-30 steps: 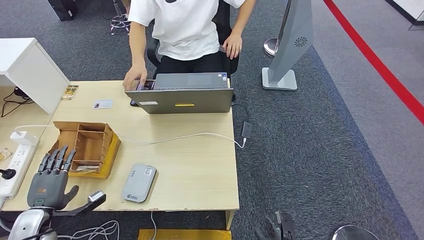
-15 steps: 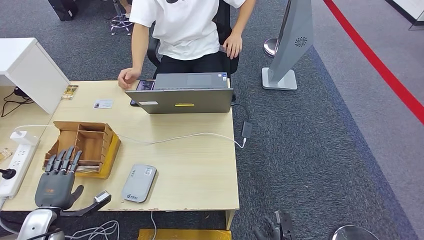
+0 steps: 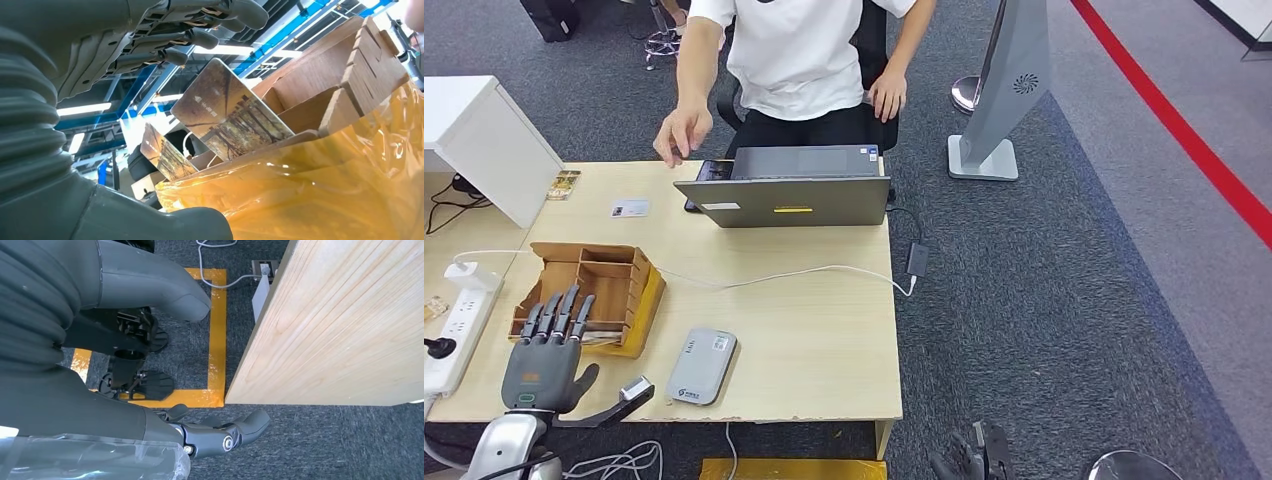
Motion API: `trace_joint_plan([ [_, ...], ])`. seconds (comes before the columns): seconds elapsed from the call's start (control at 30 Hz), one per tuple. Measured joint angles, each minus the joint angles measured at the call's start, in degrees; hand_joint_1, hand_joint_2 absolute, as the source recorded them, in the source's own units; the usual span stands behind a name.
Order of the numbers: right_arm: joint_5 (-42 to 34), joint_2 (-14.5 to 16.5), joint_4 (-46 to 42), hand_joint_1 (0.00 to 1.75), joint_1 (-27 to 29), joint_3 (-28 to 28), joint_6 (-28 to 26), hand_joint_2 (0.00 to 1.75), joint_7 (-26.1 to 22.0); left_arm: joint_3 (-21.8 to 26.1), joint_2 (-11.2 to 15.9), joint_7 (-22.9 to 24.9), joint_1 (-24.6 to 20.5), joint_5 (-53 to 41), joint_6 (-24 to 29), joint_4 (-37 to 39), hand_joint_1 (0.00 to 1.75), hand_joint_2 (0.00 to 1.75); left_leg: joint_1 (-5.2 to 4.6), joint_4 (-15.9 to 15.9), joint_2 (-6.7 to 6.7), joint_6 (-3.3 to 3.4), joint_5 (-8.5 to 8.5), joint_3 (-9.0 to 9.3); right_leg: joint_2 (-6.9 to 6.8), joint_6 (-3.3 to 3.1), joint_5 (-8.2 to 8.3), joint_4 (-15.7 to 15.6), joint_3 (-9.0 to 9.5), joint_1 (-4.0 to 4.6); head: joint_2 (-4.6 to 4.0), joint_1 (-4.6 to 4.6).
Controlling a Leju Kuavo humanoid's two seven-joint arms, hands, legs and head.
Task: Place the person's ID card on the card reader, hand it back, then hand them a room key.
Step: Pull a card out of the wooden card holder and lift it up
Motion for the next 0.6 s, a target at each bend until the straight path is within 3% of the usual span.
trace_joint_plan([
  [0.07, 0.0, 0.0, 0.0, 0.00, 0.0, 0.0, 0.0, 1.75, 0.0, 0.0, -0.2, 0.1, 0.0, -0.3, -0.1, -0.2, 1.75, 1.75, 0.00, 0.0, 0.00, 0.00, 0.00, 0.00, 0.00, 0.00, 0.00, 0.0, 0.00, 0.00, 0.00, -0.01],
  [0.6, -0.2, 0.0, 0.0, 0.00, 0.0, 0.0, 0.0, 1.75, -0.3, 0.0, -0.3, 0.2, 0.0, 0.0, -0.6, -0.3, 1.75, 1.75, 0.00, 0.0, 0.00, 0.00, 0.00, 0.00, 0.00, 0.00, 0.00, 0.0, 0.00, 0.00, 0.00, -0.01],
])
